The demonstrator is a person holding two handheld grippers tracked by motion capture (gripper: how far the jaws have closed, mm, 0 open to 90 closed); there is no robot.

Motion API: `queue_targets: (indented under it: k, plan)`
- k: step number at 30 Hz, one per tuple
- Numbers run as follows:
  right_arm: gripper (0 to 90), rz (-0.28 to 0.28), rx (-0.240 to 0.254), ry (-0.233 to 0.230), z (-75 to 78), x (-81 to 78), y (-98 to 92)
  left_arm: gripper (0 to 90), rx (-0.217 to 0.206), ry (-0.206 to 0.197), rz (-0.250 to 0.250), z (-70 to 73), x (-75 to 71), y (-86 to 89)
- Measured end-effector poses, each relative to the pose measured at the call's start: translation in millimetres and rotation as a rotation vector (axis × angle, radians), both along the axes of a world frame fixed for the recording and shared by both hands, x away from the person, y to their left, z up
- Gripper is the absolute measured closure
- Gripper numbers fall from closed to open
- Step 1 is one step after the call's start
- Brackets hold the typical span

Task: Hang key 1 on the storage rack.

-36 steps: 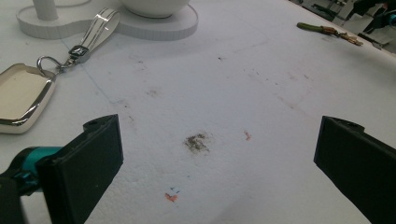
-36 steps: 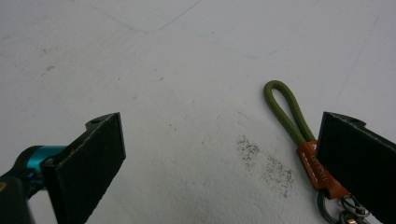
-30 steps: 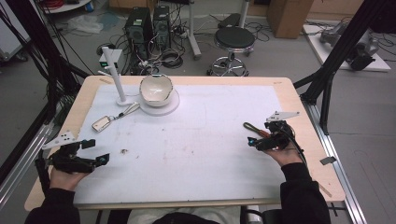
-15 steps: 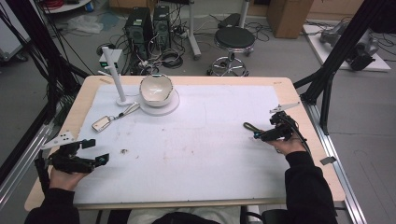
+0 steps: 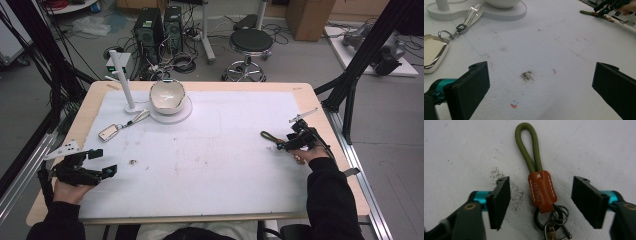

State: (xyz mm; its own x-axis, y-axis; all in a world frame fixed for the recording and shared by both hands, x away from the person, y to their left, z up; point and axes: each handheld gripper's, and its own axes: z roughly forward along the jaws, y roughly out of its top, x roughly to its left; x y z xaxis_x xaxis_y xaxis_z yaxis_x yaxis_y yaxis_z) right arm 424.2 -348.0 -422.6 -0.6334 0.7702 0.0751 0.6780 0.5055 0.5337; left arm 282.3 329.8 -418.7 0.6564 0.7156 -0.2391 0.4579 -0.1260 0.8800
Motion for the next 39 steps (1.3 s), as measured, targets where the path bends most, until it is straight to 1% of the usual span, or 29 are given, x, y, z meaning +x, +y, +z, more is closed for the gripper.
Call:
queue_targets:
  k: [2, 3, 4, 5, 6, 7, 10, 11, 12, 13, 18, 23, 24, 28, 30, 33, 38, 39]
  plan:
    - [38.5, 0.016, -0.001, 0.000, -0.3, -0.4, 1.2, 1.7, -0.001, -0.001, 0.000, -0.1, 0.1, 0.1]
    - [38.5, 0.016, -0.001, 0.000, -0.3, -0.4, 1.2, 1.7, -0.001, -0.001, -0.001, -0.2, 0.3, 0.3]
    - [43.7, 0.019, 0.000, -0.002, 0.0, -0.6, 2.1, 1.7, 0.001, 0.001, -0.002, -0.2, 0.5, 0.6]
    - [46.3, 0.026, -0.001, 0.002, 0.2, -0.4, 2.3, 1.7, -0.001, 0.001, 0.000, -0.4, 0.7, 0.3]
    - [46.3, 0.026, -0.001, 0.002, 0.2, -0.4, 2.3, 1.7, -0.001, 0.001, -0.001, -0.4, 0.7, 0.3]
    - [51.2, 0.027, -0.007, 0.007, 0.3, -1.3, 3.3, 1.7, 0.001, 0.000, -0.002, -0.2, 0.4, 0.3]
    - [58.0, 0.039, -0.037, -0.014, 0.1, -1.8, 5.1, 1.7, -0.001, 0.000, -0.003, -0.2, 0.4, 0.5]
    - [58.0, 0.039, -0.037, -0.014, 0.1, -1.8, 5.1, 1.7, -0.001, 0.000, -0.003, -0.2, 0.4, 0.5]
    - [63.3, 0.043, -0.052, -0.027, 0.3, -2.6, 6.0, 1.7, -0.001, 0.003, -0.001, -0.3, 0.6, 0.5]
    - [65.3, 0.044, -0.055, -0.026, 0.3, -2.9, 6.2, 1.7, 0.002, 0.012, -0.007, -0.8, 1.1, 0.1]
    - [68.5, 0.034, -0.048, -0.019, -0.1, -2.7, 6.1, 1.7, 0.003, 0.011, -0.010, -0.8, 1.3, -0.2]
    - [71.9, 0.024, -0.053, -0.023, 1.0, -3.9, 6.7, 1.7, 0.001, 0.009, -0.009, -0.7, 1.3, 0.2]
    - [72.6, 0.014, -0.053, -0.021, 1.6, -4.4, 7.3, 1.7, 0.001, 0.009, -0.009, -0.7, 1.3, 0.1]
    - [73.0, 0.009, -0.067, -0.028, 2.1, -5.1, 9.1, 1.7, -0.001, 0.007, -0.005, -0.5, 0.8, 0.0]
    - [73.0, 0.008, -0.067, -0.022, 2.8, -5.9, 11.3, 1.7, -0.002, 0.006, -0.005, -0.4, 0.8, 0.2]
    - [73.0, 0.009, -0.071, -0.026, 4.2, -6.7, 15.4, 1.7, -0.003, 0.006, -0.006, -0.4, 0.8, 0.2]
    - [73.0, 0.001, -0.054, -0.029, 6.9, -7.6, 17.7, 1.7, -0.004, 0.005, -0.008, -0.1, 0.5, 0.0]
    - [73.0, -0.002, -0.046, -0.034, 9.6, -8.4, 18.5, 1.7, -0.003, 0.005, -0.008, -0.1, 0.6, 0.0]
